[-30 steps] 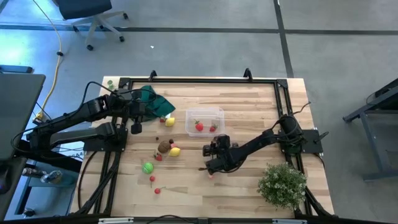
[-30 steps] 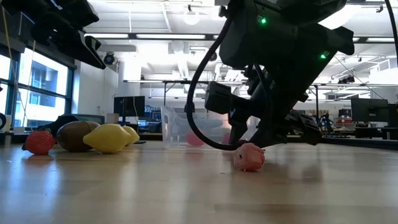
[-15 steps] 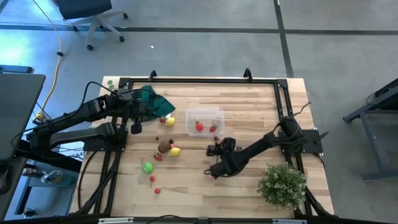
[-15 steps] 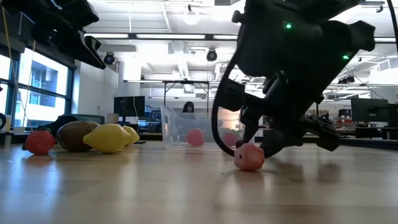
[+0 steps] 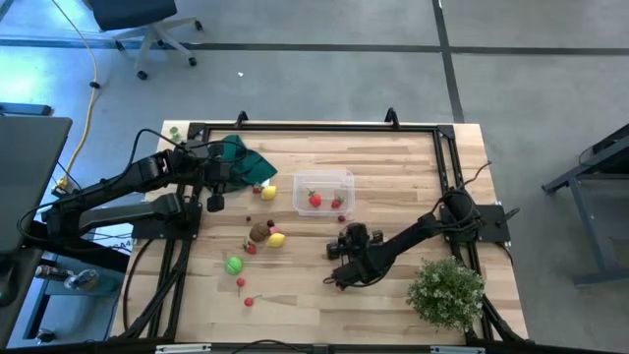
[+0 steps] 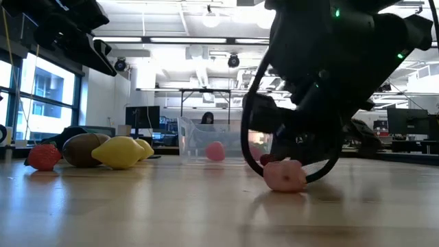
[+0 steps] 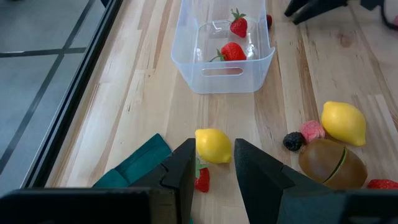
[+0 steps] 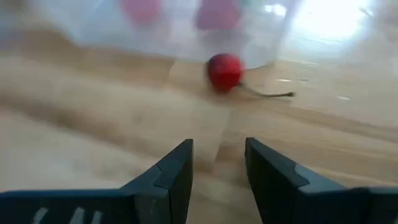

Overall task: Pick and placing Produce into tupperware
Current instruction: Put the top red cherry into the transparent bin

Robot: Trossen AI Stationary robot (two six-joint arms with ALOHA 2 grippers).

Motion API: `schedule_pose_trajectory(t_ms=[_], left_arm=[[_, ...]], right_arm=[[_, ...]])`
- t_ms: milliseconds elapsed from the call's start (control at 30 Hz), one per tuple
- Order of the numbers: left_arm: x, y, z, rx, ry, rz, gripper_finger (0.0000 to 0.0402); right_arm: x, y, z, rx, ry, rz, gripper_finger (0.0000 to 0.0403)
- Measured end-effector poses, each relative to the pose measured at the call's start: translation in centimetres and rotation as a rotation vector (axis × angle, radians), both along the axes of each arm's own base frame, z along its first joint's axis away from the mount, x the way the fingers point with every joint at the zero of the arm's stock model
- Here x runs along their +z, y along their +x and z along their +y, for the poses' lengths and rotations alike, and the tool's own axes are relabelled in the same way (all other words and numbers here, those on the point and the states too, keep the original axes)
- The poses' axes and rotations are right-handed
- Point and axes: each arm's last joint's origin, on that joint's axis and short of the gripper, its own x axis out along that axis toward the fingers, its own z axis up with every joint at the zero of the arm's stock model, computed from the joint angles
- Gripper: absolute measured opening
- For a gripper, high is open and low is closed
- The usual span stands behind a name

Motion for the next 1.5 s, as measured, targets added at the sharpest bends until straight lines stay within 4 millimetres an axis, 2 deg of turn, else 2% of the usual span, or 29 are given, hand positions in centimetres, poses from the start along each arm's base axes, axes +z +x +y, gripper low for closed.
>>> schedule_pose_trajectory(t_ms=[133, 800, 1200, 1500], left_arm=[[0.0, 0.0, 0.0, 0.000, 0.000, 0.000, 0.0099], [0.0, 0.0, 0.0, 0.000, 0.000, 0.000, 0.0099], [0.0, 0.0, 0.0, 0.000, 0.000, 0.000, 0.0099], [0.0, 0.0, 0.0, 0.000, 0.000, 0.000, 0.0099]], right_arm=[[0.5, 0.4, 0.2, 0.071, -0.043, 0.054, 0.0135], [0.8, 0.6, -1.6, 0.061, -0.122, 0.139, 0.0136], [0.9, 0.7, -1.8, 0.059, -0.148, 0.139, 0.0227], [0.9, 1.4, -3.2, 0.034, -0.122, 0.136, 0.0233]])
